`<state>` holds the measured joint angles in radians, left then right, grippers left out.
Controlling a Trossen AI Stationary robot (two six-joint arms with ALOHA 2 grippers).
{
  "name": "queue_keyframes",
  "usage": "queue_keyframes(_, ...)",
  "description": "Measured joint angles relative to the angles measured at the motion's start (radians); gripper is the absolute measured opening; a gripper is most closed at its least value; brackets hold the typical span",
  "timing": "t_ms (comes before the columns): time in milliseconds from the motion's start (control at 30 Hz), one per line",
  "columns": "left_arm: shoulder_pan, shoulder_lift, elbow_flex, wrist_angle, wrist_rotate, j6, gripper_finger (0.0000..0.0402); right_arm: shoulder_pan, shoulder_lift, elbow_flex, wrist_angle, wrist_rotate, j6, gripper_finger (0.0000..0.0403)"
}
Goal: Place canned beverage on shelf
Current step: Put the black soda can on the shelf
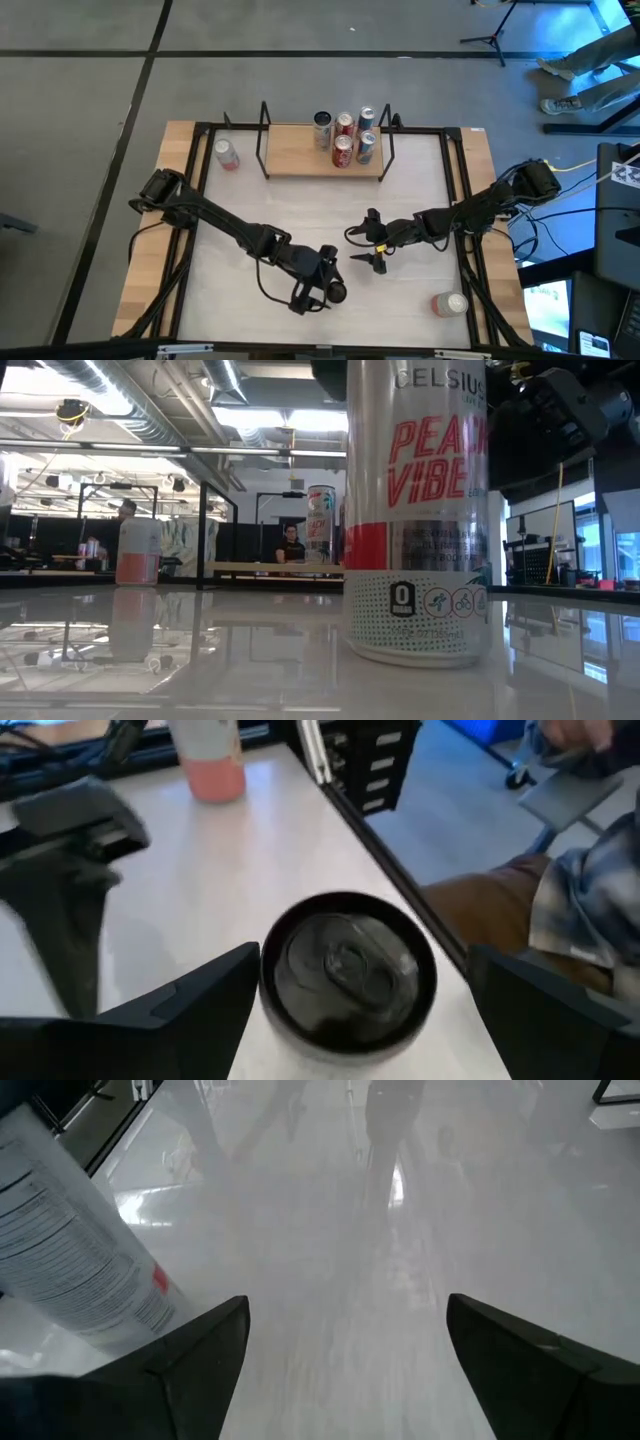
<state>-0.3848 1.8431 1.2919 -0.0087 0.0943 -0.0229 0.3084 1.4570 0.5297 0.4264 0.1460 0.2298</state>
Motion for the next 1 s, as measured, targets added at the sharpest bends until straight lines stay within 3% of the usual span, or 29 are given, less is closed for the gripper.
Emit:
queue_keyframes(400, 0.041, 0.039, -0.001, 0.020, 0.062, 0.002, 0.0340, 0.000, 0.000, 0.000, -0.001, 0.001, -0.001, 0.0337)
queue_keyframes(767, 0.033, 0.037, 0.000, 0.029, 0.023, 0.034, 0.0233, 0.000, 0.000, 0.000, -0.002, 0.009, -0.002, 0.0337)
queue_keyframes(1000, 0.039, -0.068, -0.001, -0.101, 0.014, 0.044, 0.0230, 0.000, 0.000, 0.000, -0.005, 0.023, 0.006, 0.0337)
